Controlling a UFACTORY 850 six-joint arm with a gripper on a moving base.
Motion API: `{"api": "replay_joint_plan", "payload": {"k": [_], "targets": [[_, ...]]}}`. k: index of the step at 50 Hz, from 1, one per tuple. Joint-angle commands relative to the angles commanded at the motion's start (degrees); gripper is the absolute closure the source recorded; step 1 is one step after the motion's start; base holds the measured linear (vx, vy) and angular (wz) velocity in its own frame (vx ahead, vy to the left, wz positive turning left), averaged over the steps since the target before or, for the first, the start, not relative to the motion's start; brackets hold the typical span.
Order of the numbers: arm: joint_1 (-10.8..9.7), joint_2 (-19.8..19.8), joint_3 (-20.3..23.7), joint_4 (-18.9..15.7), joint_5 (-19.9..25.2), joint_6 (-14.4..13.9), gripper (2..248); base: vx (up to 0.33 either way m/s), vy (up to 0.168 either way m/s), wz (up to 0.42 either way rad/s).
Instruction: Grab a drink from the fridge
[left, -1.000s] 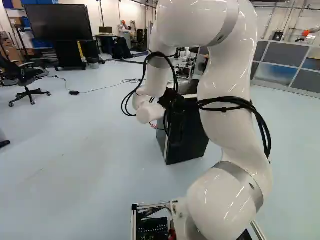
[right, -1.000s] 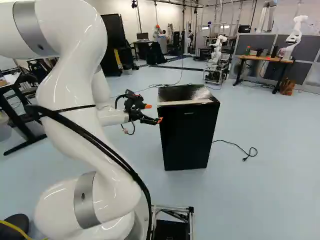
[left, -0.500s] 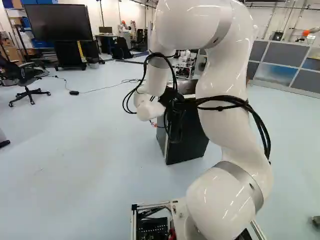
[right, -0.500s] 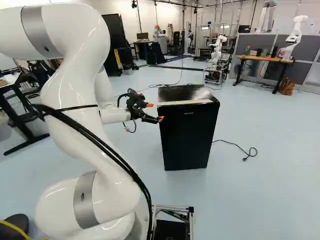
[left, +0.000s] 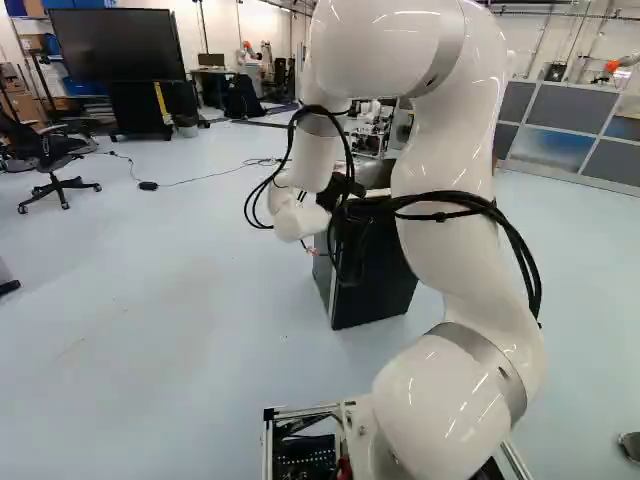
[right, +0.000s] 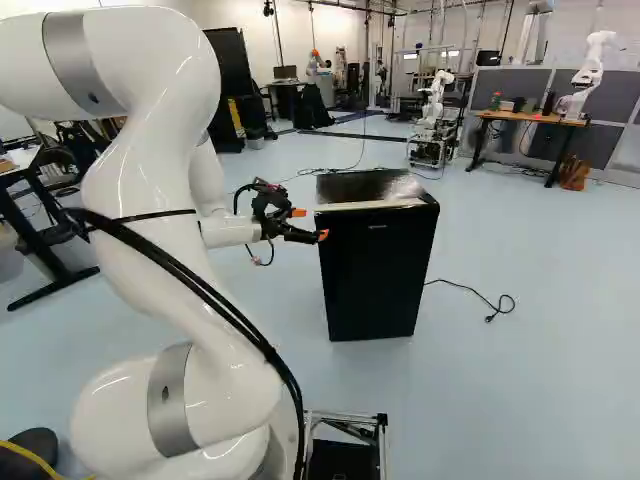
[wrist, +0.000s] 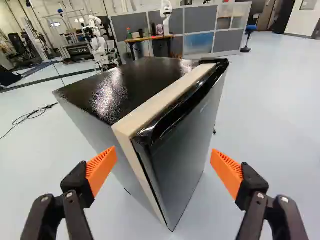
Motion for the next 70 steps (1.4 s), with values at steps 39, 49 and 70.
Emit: {"api": "replay_joint_plan", "payload": {"k": [39, 49, 70], "targets": [[-1.5, -0.2, -0.2, 0.0, 0.0, -0.1, 3, 0.0, 0.0, 0.0], [-1.7, -0.2, -0.3, 0.0, 0.0, -0.1, 3, 0.0, 0.0, 0.0], [-2.2, -0.5, -0.7, 0.0, 0.0, -0.1, 3, 0.0, 0.0, 0.0]]}}
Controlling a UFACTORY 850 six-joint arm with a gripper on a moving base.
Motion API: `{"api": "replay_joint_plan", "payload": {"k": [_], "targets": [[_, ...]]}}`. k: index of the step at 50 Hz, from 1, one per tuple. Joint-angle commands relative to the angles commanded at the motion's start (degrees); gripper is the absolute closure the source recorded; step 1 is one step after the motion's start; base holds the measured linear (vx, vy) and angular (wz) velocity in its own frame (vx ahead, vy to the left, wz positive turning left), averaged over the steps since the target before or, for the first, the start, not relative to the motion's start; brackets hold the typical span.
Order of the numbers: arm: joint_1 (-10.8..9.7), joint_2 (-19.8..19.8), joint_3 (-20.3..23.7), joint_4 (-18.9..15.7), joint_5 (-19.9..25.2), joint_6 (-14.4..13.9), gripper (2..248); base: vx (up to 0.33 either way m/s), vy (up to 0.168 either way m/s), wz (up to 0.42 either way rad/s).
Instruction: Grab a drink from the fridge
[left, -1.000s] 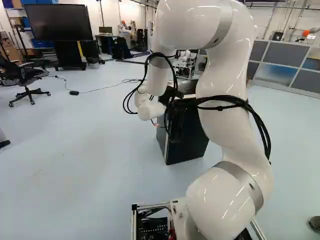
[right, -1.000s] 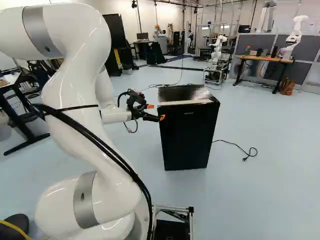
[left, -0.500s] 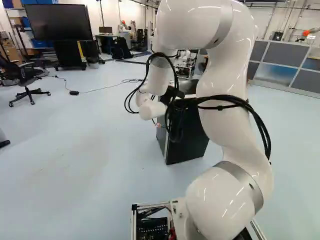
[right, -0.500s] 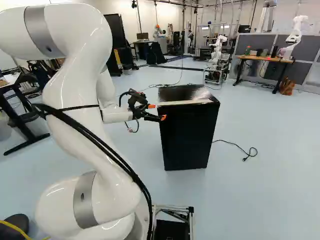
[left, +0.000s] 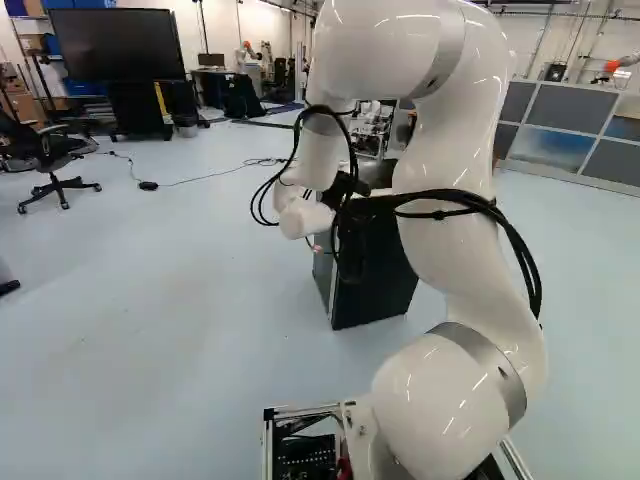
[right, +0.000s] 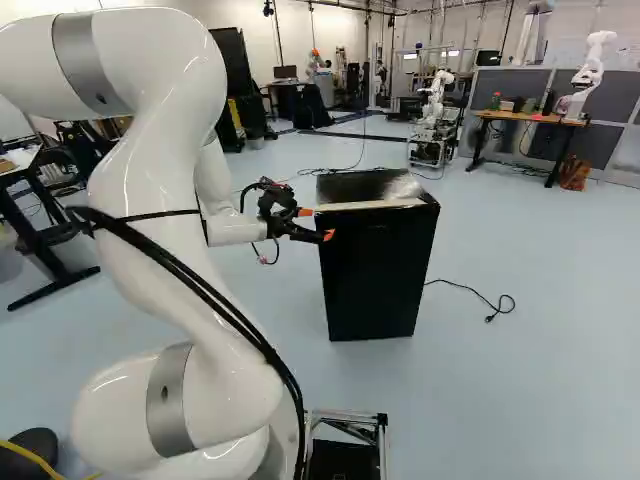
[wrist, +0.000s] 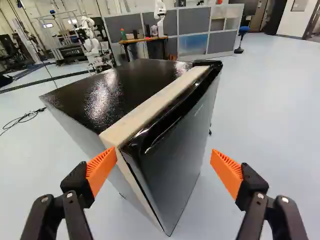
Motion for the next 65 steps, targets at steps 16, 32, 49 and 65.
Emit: {"api": "replay_joint_plan", "payload": {"k": [16, 32, 49, 65], "targets": [[-0.4, 0.1, 0.1, 0.0, 0.0, 0.0, 3, 0.0, 0.0, 0.0], [-1.6, 0.7, 1.1, 0.0, 0.0, 0.0, 3, 0.0, 0.0, 0.0], [-2.1, 3.1, 4.8, 0.0, 0.0, 0.0, 3, 0.0, -0.001, -0.008], [-1.5, 6.6, 9.9, 1.0, -0.5, 0.0, 3, 0.0, 0.0, 0.0]]}}
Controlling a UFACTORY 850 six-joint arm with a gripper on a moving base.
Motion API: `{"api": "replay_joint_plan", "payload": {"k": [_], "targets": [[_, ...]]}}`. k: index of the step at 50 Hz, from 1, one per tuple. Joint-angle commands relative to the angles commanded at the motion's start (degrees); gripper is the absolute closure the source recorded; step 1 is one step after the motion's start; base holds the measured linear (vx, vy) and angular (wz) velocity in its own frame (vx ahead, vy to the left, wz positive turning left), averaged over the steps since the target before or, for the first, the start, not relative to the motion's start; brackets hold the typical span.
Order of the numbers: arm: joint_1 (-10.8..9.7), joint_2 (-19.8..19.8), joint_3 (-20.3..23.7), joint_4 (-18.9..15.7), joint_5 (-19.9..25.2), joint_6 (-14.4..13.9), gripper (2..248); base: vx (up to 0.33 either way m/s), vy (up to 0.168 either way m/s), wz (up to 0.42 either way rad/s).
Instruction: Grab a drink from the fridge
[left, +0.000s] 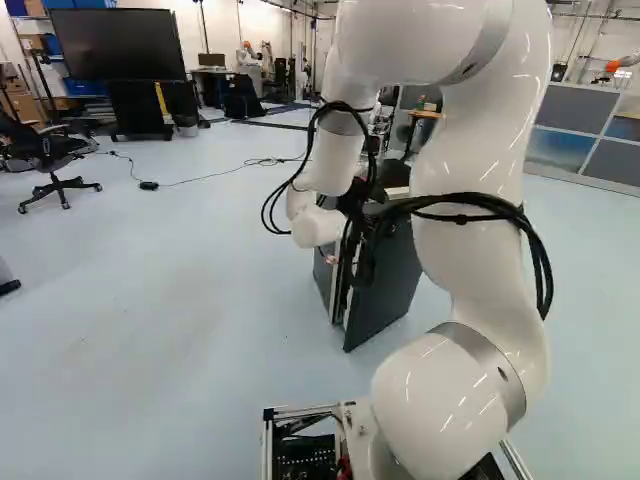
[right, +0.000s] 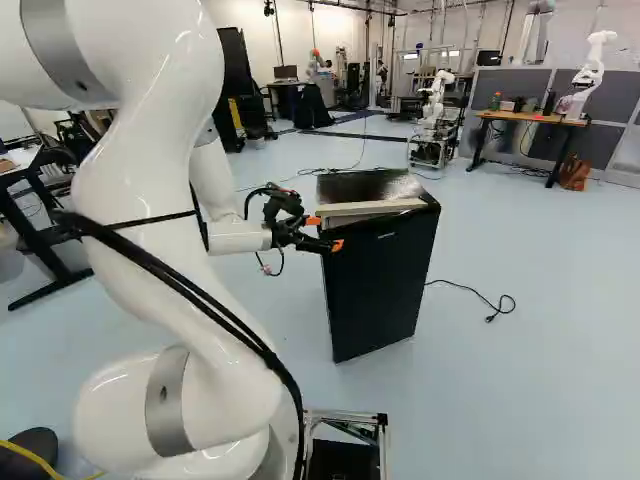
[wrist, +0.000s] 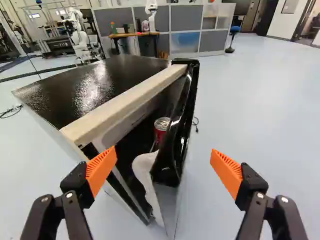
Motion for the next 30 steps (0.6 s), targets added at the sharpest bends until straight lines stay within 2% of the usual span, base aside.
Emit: {"api": "replay_joint_plan", "payload": {"k": [13, 30], "targets": [[0.3, 2.8, 4.1, 2.5, -1.0, 0.0, 3, 0.0, 0.0, 0.0], [-0.4, 6.2, 9.0, 5.8, -1.3, 0.0, 3, 0.0, 0.0, 0.0]]}}
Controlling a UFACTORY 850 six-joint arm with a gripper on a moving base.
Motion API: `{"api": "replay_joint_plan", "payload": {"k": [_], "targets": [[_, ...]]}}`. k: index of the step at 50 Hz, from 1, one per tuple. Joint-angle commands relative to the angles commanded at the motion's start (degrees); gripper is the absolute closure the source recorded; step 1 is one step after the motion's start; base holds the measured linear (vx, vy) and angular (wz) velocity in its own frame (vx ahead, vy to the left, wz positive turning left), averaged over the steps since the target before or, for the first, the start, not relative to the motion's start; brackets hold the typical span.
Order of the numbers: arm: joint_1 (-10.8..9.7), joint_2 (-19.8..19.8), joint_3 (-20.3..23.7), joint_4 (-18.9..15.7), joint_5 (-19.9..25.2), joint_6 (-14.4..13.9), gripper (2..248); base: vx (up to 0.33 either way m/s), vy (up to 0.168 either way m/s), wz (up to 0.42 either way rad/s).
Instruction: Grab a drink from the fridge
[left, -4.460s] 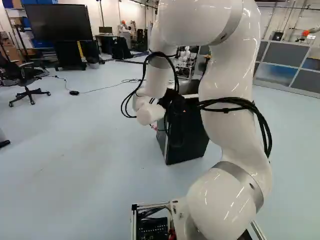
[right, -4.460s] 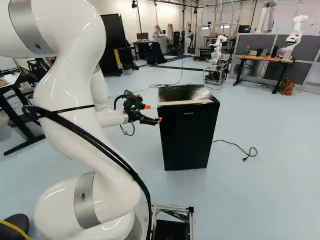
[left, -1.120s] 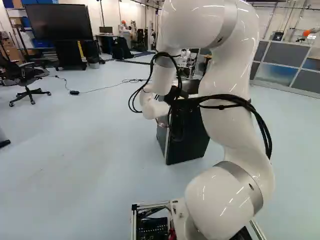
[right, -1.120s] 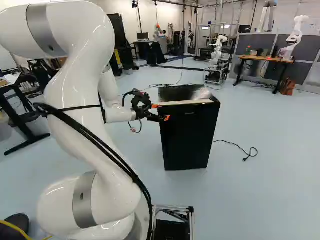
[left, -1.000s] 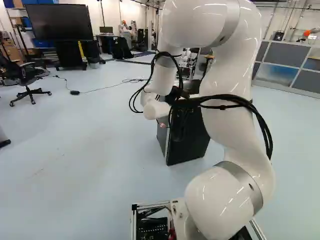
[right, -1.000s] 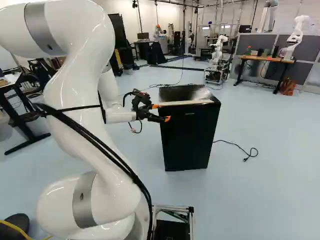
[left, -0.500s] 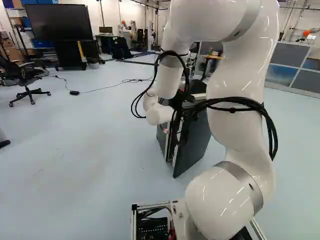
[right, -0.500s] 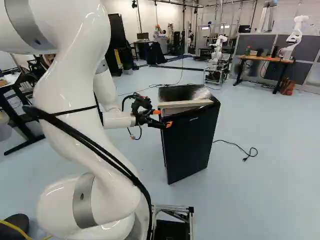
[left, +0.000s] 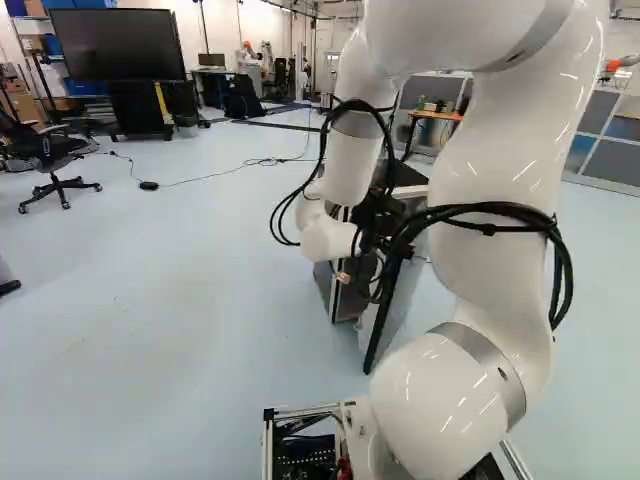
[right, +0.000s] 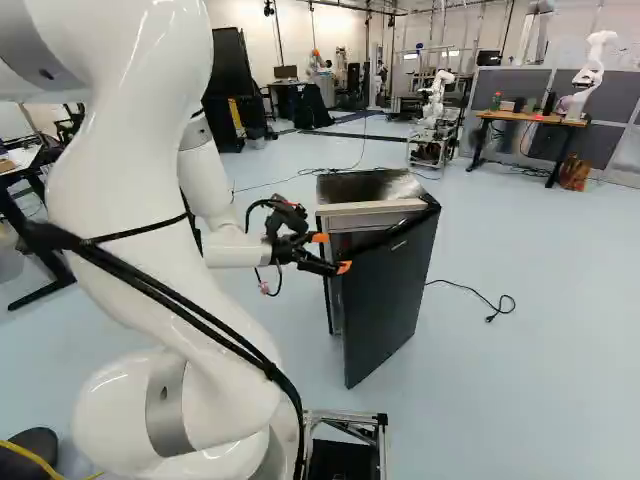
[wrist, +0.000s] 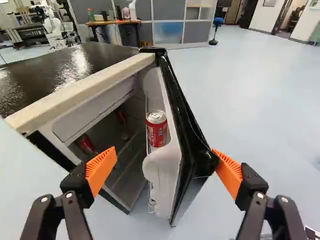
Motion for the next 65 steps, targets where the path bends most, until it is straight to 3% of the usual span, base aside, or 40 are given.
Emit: {"api": "replay_joint_plan", "payload": {"k": [48, 65], "targets": [[-4.7, 7.7, 10.6, 6.1, 0.0, 0.0, 3, 0.0, 0.0, 0.0], [-6.9, 6.2, 8.7, 6.5, 0.1, 0.0, 3, 0.0, 0.0, 0.0]]}}
